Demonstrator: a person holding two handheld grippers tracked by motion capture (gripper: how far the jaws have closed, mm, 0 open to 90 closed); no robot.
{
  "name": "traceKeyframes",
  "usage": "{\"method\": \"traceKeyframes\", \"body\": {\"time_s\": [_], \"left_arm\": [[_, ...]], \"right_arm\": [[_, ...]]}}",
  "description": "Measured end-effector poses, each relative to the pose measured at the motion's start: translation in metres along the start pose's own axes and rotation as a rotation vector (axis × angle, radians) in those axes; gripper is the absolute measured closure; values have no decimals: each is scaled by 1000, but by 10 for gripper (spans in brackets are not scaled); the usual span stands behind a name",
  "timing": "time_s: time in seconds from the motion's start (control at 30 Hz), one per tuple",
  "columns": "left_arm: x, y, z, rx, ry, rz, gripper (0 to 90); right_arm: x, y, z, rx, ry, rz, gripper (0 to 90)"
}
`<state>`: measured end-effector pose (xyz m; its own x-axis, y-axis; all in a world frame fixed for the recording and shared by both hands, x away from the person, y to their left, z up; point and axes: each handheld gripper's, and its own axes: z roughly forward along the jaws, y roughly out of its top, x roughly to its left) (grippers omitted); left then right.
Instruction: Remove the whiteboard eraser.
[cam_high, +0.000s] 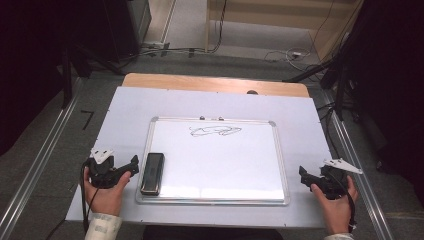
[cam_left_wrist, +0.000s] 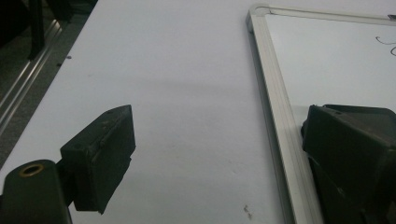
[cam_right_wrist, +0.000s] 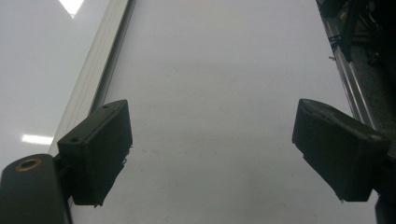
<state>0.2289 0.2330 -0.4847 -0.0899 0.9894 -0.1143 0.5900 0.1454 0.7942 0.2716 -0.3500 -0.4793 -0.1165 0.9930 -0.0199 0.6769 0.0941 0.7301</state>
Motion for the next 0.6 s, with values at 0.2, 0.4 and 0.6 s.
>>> {"method": "traceKeyframes", "body": {"time_s": [0.2,0.4,0.6], "left_arm": [[-5,0,1,-5,-8,4,109],[-10,0,2,3,-20,16,109],[-12,0,4,10,-34,18,113]], "right_arm": [[0,0,0,-1,0,-3,111],[1,1,0,-5,7,-11,112],[1,2,1,-4,6,-12,112]]}}
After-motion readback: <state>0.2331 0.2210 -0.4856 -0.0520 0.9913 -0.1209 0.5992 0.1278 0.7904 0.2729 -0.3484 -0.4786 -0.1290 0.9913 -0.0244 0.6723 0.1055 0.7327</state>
